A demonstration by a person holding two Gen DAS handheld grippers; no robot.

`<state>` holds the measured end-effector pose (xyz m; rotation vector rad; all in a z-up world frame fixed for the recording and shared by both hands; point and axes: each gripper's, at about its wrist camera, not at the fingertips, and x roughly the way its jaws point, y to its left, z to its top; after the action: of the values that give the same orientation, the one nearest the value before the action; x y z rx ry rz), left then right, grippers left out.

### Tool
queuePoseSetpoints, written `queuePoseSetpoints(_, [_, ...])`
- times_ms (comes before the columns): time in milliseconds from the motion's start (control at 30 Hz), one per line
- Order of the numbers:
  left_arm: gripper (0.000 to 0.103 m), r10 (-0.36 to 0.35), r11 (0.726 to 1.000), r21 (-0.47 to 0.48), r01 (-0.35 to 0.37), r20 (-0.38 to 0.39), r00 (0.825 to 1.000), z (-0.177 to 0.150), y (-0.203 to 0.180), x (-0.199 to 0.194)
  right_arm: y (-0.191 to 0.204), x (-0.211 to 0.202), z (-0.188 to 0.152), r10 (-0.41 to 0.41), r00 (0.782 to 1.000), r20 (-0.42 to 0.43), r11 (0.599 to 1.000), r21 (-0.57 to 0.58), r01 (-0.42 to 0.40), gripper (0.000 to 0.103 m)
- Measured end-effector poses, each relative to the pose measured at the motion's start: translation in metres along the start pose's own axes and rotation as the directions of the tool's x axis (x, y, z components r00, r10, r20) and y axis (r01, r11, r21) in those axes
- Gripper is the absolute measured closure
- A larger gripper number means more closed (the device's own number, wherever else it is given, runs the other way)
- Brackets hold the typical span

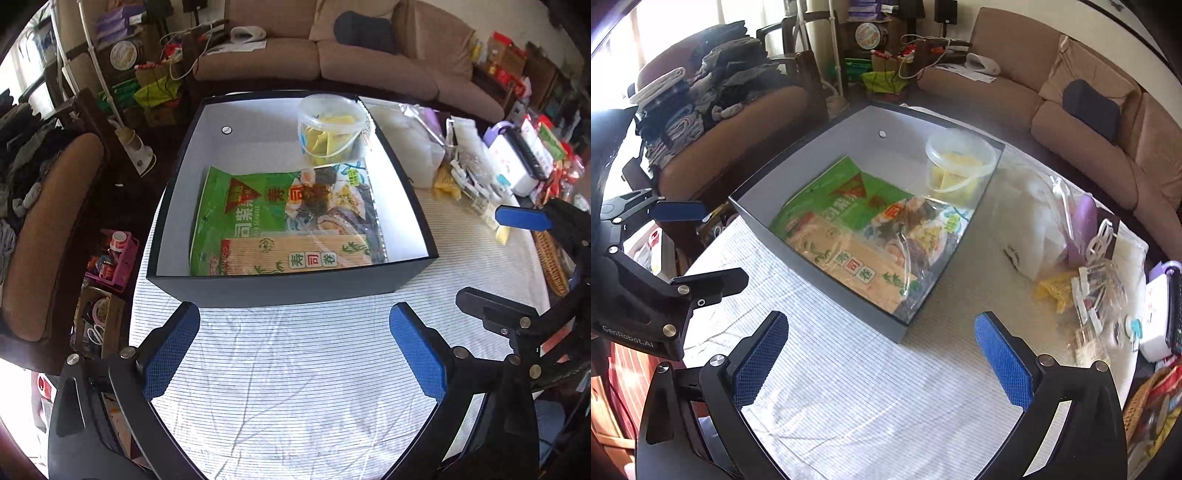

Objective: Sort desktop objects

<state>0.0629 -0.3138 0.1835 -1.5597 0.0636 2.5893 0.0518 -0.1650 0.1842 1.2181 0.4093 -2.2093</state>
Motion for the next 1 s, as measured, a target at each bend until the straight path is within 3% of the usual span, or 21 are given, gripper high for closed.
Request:
queuePoseSetpoints(367, [0.000, -0.069, 0.998, 0.018, 0.068, 0.063, 0.996, -0.018, -0.104, 0.011, -0.081, -0.034, -0.084, -0.081, 0.996, 0.032, 0.979, 0.188, 0.074, 0.000])
queuePoseSetpoints(700, [0.000, -0.085, 0.993, 0.085, 0.079, 0.071, 0.994, -0.020, -0.208, 0.058, -0.184, -0.047, -0.168, -0.186, 0.982, 0.023, 0.898, 0.409, 0.161, 0.000])
queuePoseSetpoints(1000, [0.000, -0.049, 0.998, 0.052, 0.044, 0.084, 0.995, -0.012, -0.246, 0.109, -0.237, -0.026, -0.215, -0.222, 0.975, 0.010, 0.833, 0.522, 0.184, 0.000])
